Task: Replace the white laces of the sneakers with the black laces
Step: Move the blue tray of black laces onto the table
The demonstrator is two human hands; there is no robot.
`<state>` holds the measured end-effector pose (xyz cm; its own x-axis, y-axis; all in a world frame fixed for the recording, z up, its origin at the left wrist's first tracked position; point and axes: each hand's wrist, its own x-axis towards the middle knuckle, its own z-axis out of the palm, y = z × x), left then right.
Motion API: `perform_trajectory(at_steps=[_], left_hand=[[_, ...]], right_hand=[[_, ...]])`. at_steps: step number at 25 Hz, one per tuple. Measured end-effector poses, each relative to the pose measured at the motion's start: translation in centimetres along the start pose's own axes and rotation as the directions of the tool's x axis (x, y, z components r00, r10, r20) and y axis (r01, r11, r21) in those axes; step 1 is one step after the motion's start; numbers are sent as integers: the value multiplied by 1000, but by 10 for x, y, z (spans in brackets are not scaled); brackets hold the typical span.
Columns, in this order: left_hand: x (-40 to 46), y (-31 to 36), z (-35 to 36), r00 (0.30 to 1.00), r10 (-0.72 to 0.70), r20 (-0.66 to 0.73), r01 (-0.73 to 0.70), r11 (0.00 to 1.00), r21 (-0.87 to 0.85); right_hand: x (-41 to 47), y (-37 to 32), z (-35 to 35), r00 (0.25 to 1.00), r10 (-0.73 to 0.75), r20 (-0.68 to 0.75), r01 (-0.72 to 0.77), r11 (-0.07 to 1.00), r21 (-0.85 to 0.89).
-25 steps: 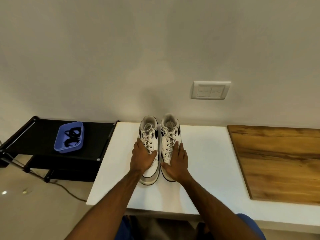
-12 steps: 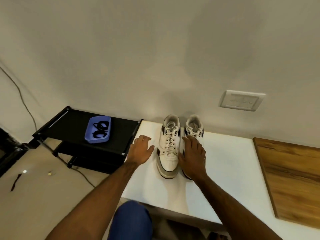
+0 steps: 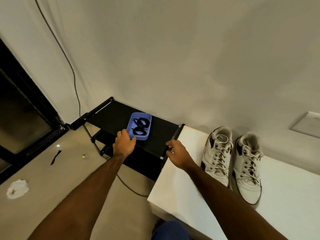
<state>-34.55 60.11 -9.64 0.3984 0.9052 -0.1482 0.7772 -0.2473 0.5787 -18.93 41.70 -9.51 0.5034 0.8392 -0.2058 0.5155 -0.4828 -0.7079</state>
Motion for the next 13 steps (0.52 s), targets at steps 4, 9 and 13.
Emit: perform_trajectory(at_steps=[4, 9, 13], left_hand=[[61, -26, 9, 988, -133, 79, 147, 965, -215], [97, -34, 34, 973, -199, 120, 227, 919, -323], [84, -27, 31, 974, -203, 104, 228, 855, -466]], right_hand=[[58, -10, 31, 995, 56, 79, -63, 993, 100], [98, 1, 58, 988, 97, 121, -118, 976, 183], [92, -1, 54, 981, 140, 137, -174, 945, 278]])
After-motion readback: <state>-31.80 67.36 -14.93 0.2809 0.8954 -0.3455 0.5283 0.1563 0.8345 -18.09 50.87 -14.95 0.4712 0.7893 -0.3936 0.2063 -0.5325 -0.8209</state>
